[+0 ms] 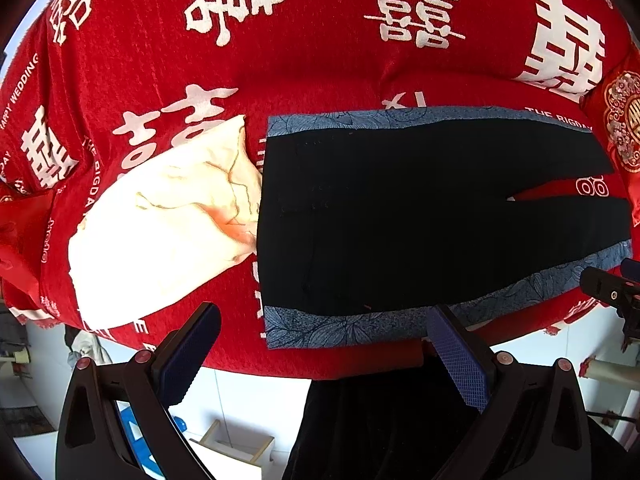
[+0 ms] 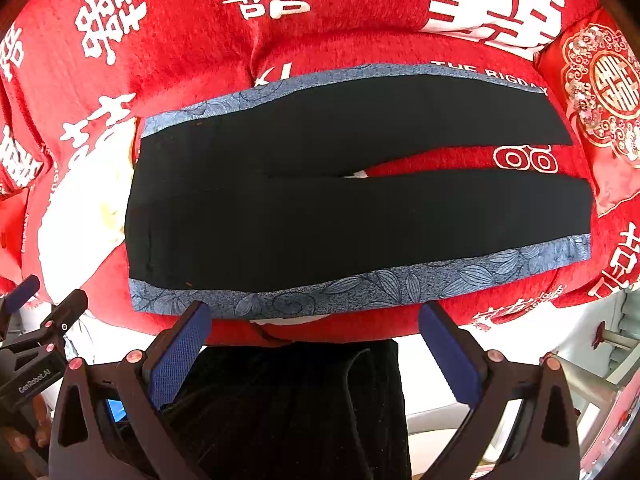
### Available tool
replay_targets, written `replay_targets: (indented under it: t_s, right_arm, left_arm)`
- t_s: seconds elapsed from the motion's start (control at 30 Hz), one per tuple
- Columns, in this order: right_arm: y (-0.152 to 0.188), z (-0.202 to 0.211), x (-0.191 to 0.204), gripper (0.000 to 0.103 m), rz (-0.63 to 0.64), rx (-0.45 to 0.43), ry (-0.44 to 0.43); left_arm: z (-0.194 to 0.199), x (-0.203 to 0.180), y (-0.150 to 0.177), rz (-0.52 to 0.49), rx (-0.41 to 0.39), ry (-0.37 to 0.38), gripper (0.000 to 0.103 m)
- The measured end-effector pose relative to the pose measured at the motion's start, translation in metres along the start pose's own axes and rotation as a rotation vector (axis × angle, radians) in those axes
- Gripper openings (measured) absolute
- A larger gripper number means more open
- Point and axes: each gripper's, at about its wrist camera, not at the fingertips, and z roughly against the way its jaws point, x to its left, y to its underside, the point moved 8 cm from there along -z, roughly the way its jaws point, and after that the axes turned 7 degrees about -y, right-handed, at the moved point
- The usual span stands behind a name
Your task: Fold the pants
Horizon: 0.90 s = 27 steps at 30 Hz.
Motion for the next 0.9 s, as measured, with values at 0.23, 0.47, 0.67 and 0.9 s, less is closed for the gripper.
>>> replay_targets:
  t_s: [0.23,0.47,0.67,0.9]
  right_arm:
    - [0.0004,0.0007,0.0006,0.103,0.002,0.000,0.005]
    - [0.0003,0.0007,0.0014,0.103,0.002,0.000,0.008]
    - [-0.0026,0.0016,0.0012,0.103,0.006,0.002,0.014]
    - [-0.0050,0.0033,0.0009,0.103,-0.003,-0.004,0.023]
  left_arm:
    - [-0.0003,-0.0011,-0.0007,-0.001,0.008,0.014,0.103]
    - [-0.0002,-0.0003,-0.0027,0.000,0.010,0.012,0.103]
    - [-0.0015,0.0008,-0.0055,0.006,0.015,0.017,0.103]
    - [-0.0015,0.0025,-0.0078,-0.005,0.010,0.017,0.103]
